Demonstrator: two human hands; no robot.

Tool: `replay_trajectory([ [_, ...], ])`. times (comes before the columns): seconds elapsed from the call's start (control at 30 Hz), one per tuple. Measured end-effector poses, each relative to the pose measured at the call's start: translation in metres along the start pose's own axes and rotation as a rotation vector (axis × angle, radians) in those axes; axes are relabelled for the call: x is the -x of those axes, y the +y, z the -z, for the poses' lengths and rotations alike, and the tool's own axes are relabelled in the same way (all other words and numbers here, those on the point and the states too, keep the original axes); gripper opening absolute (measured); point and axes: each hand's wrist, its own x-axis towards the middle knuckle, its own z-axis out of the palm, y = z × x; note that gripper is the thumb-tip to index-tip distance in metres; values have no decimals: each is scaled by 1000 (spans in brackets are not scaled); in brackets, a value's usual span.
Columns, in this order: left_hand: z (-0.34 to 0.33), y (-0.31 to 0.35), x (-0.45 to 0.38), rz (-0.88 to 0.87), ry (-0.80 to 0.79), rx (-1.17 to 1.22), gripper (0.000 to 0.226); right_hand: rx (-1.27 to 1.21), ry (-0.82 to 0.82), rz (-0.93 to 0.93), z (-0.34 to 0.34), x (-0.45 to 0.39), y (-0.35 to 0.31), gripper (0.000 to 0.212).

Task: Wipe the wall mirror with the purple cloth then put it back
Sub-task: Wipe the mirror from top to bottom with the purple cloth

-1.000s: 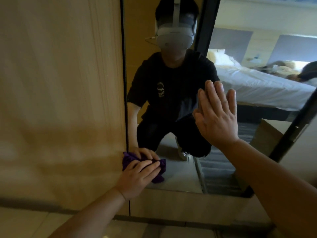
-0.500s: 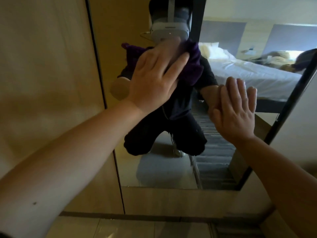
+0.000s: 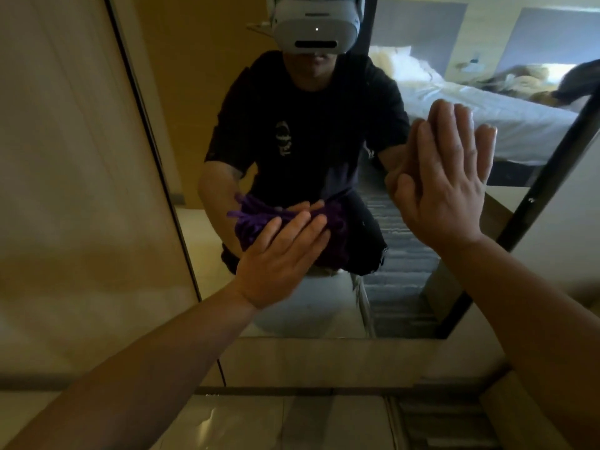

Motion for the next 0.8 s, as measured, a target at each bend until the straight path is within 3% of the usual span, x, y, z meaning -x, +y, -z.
replay_trajectory([
  [0.17,1,44,117,-213,-343,-75,62,-49,-106,-34,16,-2,-3,55],
  [0.3,8,44,120,-190,-460,-21,50,-72,-102,-69,33,2,19,54],
  [0.4,17,35,95,-126,-481,109,46,37,-195,-147,41,10,44,61],
  [0.67,33,-21,-104,196,73,152,32,105,-272,-158,31,16,53,63],
  [0.8,47,-49,-225,204,232,90,38,101,-247,-124,30,17,56,63],
])
